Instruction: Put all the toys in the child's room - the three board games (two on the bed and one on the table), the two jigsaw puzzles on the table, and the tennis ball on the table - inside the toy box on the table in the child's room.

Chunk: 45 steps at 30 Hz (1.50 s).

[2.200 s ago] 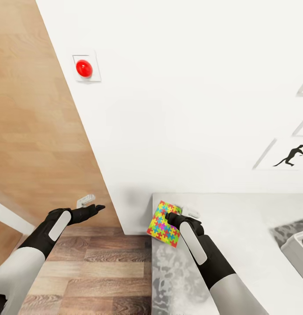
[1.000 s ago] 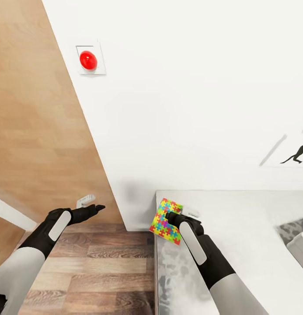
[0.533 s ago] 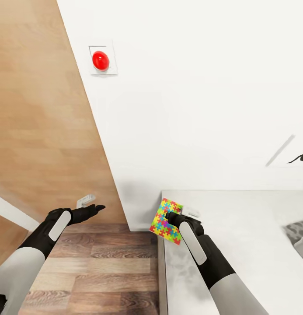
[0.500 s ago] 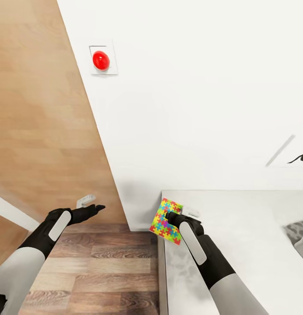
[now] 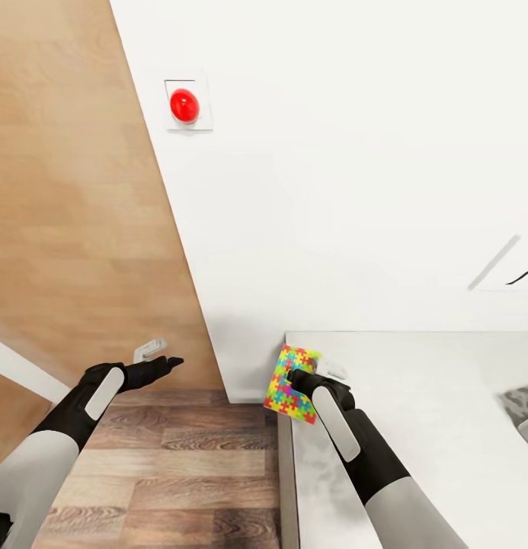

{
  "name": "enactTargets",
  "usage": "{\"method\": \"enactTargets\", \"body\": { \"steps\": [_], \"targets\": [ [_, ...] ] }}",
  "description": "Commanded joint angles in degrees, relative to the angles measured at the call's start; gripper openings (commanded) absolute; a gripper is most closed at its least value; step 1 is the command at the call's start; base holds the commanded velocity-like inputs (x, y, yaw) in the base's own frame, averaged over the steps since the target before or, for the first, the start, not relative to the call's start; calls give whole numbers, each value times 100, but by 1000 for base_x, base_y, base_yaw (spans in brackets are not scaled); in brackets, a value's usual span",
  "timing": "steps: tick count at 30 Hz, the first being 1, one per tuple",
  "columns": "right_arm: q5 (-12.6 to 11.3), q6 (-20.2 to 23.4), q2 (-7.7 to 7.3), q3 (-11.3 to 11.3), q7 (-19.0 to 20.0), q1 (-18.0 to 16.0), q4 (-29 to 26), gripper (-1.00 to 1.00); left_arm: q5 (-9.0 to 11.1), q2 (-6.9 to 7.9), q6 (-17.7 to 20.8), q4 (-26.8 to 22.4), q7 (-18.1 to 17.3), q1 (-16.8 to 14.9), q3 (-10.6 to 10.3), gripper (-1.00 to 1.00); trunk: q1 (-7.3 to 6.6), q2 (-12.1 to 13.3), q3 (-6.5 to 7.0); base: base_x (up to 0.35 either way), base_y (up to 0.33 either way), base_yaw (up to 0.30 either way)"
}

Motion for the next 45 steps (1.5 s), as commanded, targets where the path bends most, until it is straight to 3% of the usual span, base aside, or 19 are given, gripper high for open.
{"method": "enactTargets", "body": {
  "steps": [1,17,45],
  "targets": [
    [-25,38,-3,6,-58,-2,18,100,-1,6,14,-4,-10,-6,-16,100,5,-8,-11,0,8,0],
    [-25,38,-3,-11,-58,-2,18,100,-1,5,14,-4,-10,-4,-16,100,5,-8,0,0,1,-18],
    [-11,21,-11,16,-58,34,-38,100,1,7,14,-4,-10,-4,-16,100,5,-8,197,-22,23,-190]
  ]
}}
